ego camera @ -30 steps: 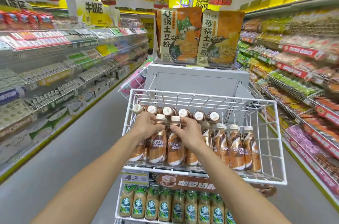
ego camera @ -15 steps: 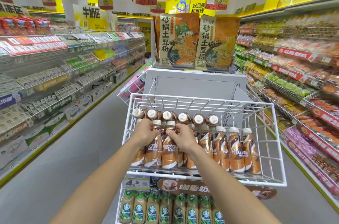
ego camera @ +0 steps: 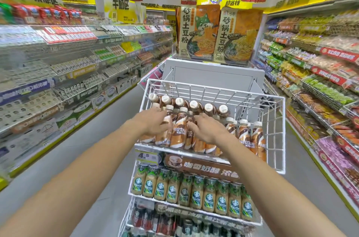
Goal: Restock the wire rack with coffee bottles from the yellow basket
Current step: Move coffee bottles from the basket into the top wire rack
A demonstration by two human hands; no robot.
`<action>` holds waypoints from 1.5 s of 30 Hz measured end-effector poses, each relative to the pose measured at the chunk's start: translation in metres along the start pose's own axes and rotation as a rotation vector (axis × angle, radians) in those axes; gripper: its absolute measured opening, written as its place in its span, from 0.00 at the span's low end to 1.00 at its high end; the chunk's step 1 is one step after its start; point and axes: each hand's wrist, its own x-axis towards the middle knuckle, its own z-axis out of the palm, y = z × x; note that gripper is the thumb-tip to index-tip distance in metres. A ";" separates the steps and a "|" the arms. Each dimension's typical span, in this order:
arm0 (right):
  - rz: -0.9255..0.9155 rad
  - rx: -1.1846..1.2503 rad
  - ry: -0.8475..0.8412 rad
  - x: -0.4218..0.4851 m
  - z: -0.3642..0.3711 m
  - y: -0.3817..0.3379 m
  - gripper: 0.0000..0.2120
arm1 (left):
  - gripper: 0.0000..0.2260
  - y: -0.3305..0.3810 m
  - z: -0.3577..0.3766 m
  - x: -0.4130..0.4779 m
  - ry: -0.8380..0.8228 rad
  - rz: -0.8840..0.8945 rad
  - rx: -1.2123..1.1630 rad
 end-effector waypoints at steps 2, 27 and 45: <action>-0.032 -0.099 -0.029 -0.022 -0.007 0.006 0.38 | 0.26 0.008 -0.007 -0.018 -0.040 0.020 0.054; -0.004 0.044 -0.390 -0.241 0.271 0.041 0.32 | 0.26 0.088 0.288 -0.191 -0.402 0.001 -0.176; 0.223 0.178 -0.695 -0.320 0.826 0.131 0.31 | 0.28 0.081 0.861 -0.251 -0.737 -0.169 -0.364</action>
